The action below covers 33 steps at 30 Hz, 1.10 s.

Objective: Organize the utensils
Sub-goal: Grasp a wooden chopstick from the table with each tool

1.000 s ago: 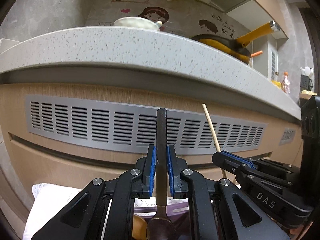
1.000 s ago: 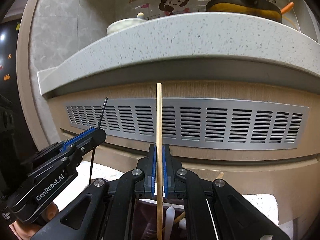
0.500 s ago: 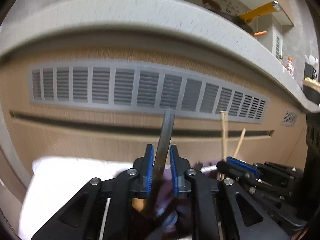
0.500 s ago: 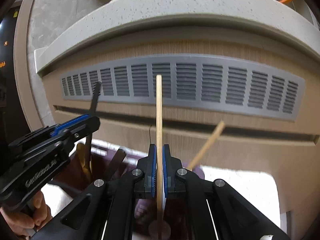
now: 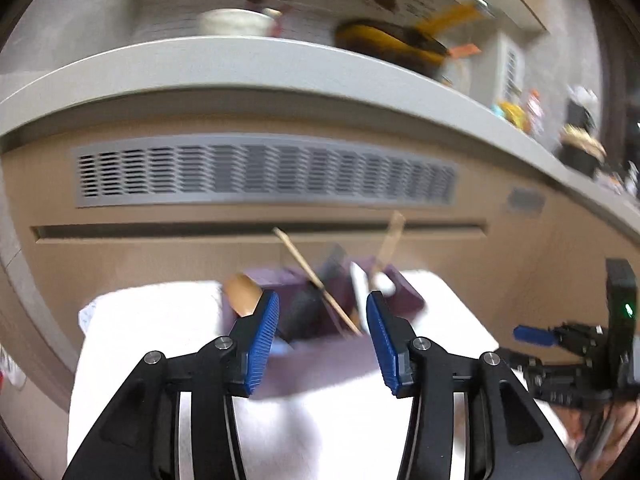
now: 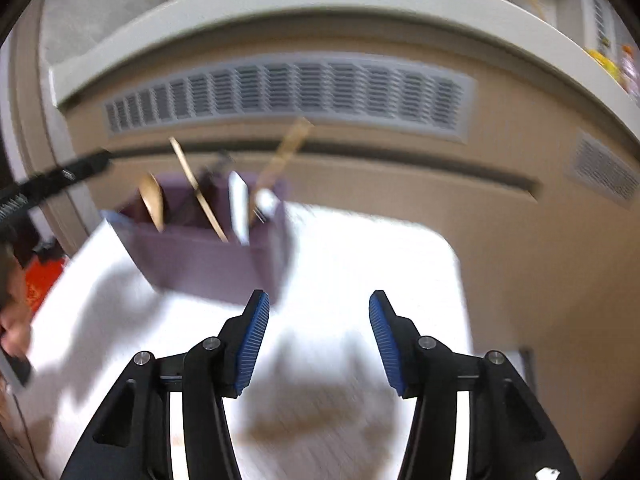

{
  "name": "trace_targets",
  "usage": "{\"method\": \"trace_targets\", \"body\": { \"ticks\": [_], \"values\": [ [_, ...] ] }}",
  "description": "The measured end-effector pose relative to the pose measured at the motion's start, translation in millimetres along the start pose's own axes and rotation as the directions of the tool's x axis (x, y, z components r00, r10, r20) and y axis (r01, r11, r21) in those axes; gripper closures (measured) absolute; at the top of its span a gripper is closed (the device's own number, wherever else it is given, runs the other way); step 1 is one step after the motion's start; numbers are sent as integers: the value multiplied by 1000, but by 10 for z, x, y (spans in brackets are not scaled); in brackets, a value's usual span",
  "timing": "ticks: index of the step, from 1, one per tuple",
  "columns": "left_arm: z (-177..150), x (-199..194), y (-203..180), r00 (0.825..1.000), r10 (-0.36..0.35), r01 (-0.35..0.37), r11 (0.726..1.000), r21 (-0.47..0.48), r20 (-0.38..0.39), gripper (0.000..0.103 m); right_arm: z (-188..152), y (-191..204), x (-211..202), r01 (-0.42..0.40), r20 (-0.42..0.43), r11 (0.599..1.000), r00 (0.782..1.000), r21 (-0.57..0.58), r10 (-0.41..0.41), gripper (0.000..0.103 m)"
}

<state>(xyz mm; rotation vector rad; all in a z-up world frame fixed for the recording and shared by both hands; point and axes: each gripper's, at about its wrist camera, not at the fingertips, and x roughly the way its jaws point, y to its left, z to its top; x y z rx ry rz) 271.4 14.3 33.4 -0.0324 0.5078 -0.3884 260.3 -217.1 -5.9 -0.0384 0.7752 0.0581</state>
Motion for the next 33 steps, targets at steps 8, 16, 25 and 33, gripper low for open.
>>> {"method": "trace_targets", "body": {
  "ticks": [8, 16, 25, 33],
  "values": [
    [-609, 299, -659, 916, -200, 252, 961, 113, -347, 54, -868, -349, -160, 24, -208, 993, 978, 112, -1, 65],
    [-858, 257, -862, 896, -151, 242, 954, 175, -418, 54, -1155, -190, -131, -73, -252, 973, 959, 219, 129, 73],
    [-937, 217, -708, 870, -161, 243, 962, 121, -466, 54, -1057, 2, 99, -9, -265, 985, 963, 170, 55, 92],
    [-952, 443, -1153, 815, -170, 351, 906, 238, -554, 66, -1034, -204, -46, -1, -231, 984, 972, 180, 43, 97]
  ]
}}
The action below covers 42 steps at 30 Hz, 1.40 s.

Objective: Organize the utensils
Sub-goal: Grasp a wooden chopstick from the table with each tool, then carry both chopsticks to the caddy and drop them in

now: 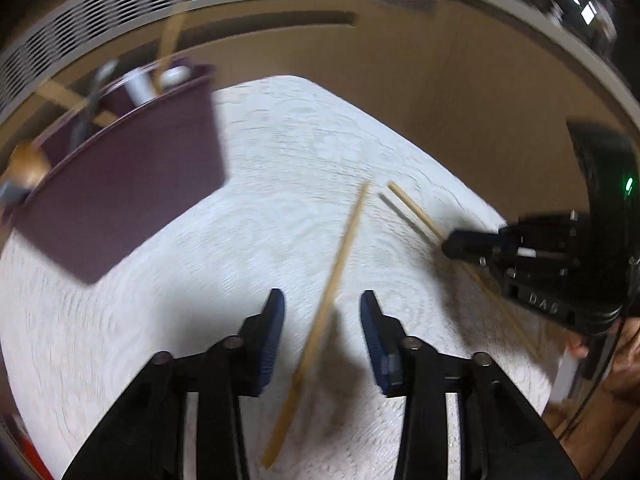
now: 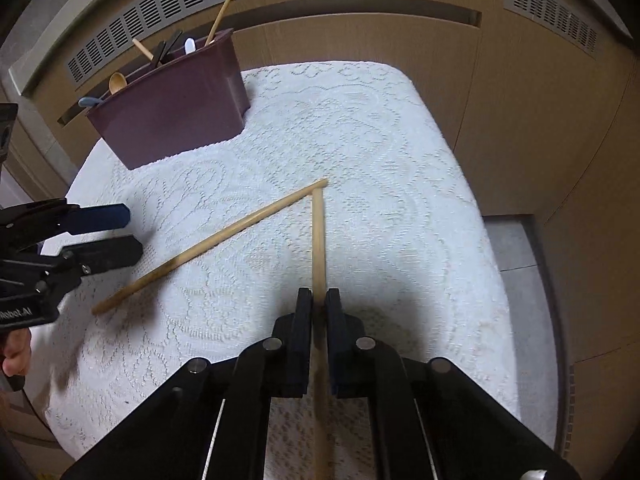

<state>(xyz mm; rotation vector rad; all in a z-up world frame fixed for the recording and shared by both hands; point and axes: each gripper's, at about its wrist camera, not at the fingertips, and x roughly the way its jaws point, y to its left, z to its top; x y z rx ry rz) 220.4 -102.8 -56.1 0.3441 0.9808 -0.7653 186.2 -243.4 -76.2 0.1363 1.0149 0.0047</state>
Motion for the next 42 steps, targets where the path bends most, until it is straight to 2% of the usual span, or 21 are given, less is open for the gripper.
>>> {"method": "trace_targets", "body": {
  "ticks": [4, 8, 10, 13, 21, 29, 35, 37, 39, 42],
  "values": [
    [217, 191, -230, 998, 25, -18, 993, 118, -61, 71, -5, -102, -81, -15, 15, 1000, 1000, 21, 14, 97],
    [384, 429, -263, 989, 71, -51, 988, 144, -134, 83, -28, -168, -162, -35, 31, 999, 999, 35, 34, 97],
    [430, 533, -267, 981, 104, -78, 984, 158, -162, 84, -28, -195, -185, -41, 40, 998, 998, 38, 39, 97],
    [445, 639, -256, 974, 110, -78, 983, 164, -197, 86, -29, -234, -192, -44, 47, 998, 998, 42, 42, 97],
    [514, 709, -269, 967, 130, -95, 982, 163, -219, 86, -34, -276, -146, -62, 45, 997, 997, 51, 59, 97],
    [622, 842, -157, 960, 105, -76, 990, 120, -259, 86, -28, -273, -91, -65, 32, 996, 998, 58, 63, 97],
    [477, 760, -246, 976, 155, -135, 982, 135, -154, 95, -14, -231, -182, -75, 53, 996, 996, 51, 72, 97],
    [436, 691, -191, 986, 113, -105, 992, 70, -124, 96, -4, -209, -222, -92, 56, 995, 994, 45, 89, 97],
    [361, 527, -87, 997, 41, -44, 998, -37, -70, 96, 6, -194, -260, -112, 60, 993, 992, 45, 109, 97],
    [218, 146, -41, 996, 52, -42, 990, -132, 74, 96, 17, -155, -327, -130, 77, 991, 989, 39, 127, 97]
  ]
}}
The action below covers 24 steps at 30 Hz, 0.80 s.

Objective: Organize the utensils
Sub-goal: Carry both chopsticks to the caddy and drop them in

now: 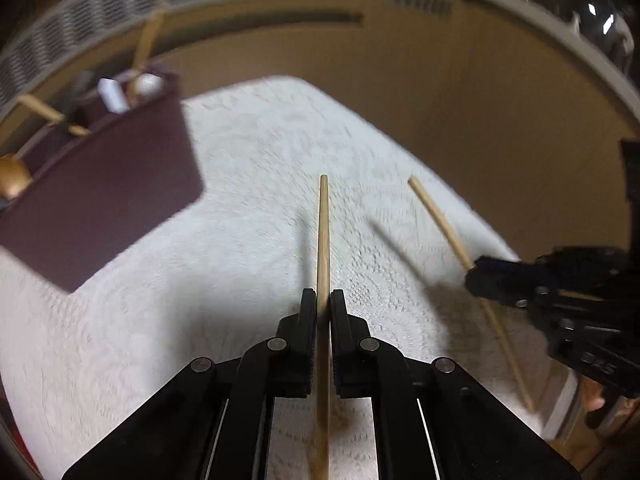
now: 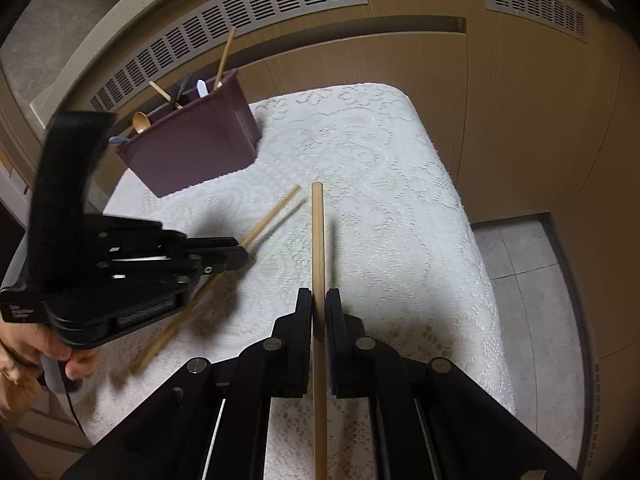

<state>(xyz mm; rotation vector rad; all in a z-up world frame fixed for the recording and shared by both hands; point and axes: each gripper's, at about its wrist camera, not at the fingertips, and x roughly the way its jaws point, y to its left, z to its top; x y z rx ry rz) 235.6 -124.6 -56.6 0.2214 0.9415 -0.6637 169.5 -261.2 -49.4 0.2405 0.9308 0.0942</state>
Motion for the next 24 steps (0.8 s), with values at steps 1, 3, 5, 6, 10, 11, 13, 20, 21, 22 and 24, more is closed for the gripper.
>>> {"method": "trace_targets", "body": {
  "ticks": [1, 3, 5, 6, 10, 11, 13, 20, 21, 22, 24],
  "values": [
    [-20, -112, 39, 999, 7, -6, 1000, -24, 44, 96, 8, 26, -14, 2, 5, 1000, 1000, -5, -2, 97],
    [-100, -360, 154, 992, 7, 5, 995, -97, 127, 96, 24, 66, -24, -3, 9, 1000, 1000, -9, 3, 97],
    [-178, -584, 257, 982, 11, 18, 988, -151, 187, 96, 51, 127, -32, -12, 14, 1000, 1000, -17, 12, 97],
    [-207, -713, 315, 975, 27, 12, 984, -176, 220, 96, 62, 167, -43, -15, 17, 1000, 1000, -24, 16, 97],
    [-225, -1296, 475, 939, 53, 26, 974, -224, 340, 96, 161, 362, -178, -43, 53, 997, 998, -59, 46, 97],
    [-194, -1466, 487, 926, 59, 26, 975, -220, 373, 96, 203, 414, -241, -47, 75, 996, 996, -71, 52, 97],
    [-67, -1776, 519, 892, 72, 24, 978, -206, 446, 96, 324, 542, -406, -48, 130, 993, 990, -111, 62, 97],
    [512, -2705, 602, 743, 159, -69, 984, -162, 650, 96, 1139, 1084, -1227, -20, 383, 967, 916, -253, 119, 97],
    [583, -2777, 619, 729, 167, -82, 984, -158, 664, 96, 1245, 1155, -1320, -5, 418, 964, 900, -266, 120, 97],
    [633, -2842, 646, 717, 176, -91, 983, -160, 674, 96, 1329, 1212, -1393, 8, 448, 961, 886, -276, 121, 97],
    [775, -2948, 715, 700, 188, -103, 981, -162, 689, 96, 1538, 1374, -1522, 39, 513, 953, 849, -301, 127, 97]
  ]
}}
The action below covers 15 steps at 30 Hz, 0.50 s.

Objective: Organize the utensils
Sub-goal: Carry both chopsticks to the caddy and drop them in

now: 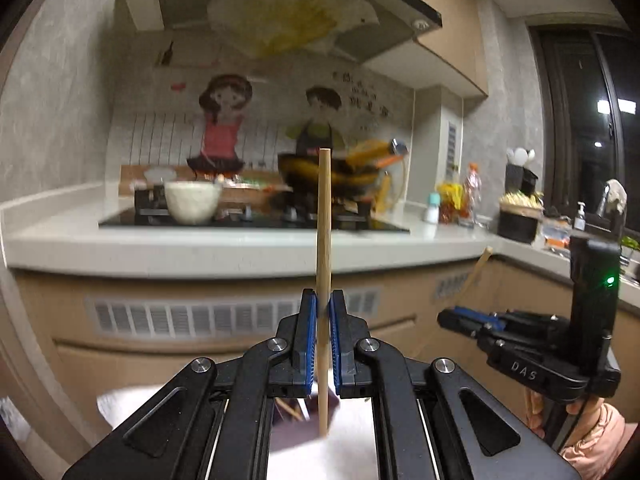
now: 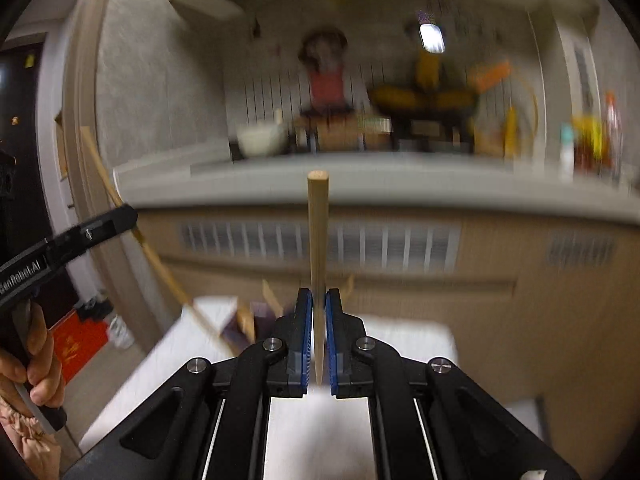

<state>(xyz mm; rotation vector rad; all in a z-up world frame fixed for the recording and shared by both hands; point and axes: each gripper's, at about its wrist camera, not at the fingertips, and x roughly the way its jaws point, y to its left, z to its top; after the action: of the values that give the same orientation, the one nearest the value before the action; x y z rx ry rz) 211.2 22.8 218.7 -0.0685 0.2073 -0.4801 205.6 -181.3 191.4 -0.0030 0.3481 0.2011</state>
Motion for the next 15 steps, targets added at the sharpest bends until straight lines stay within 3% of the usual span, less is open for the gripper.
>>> {"method": "trace_targets", "body": {
  "ticks": [6, 15],
  "values": [
    [253, 274, 251, 999, 34, -34, 999, 0, 16, 96, 434, 104, 253, 18, 62, 999, 998, -27, -17, 97],
    [61, 716, 543, 999, 44, -45, 998, -33, -29, 96, 396, 33, 757, 17, 8, 1000, 1000, 1, -17, 97]
  ]
}}
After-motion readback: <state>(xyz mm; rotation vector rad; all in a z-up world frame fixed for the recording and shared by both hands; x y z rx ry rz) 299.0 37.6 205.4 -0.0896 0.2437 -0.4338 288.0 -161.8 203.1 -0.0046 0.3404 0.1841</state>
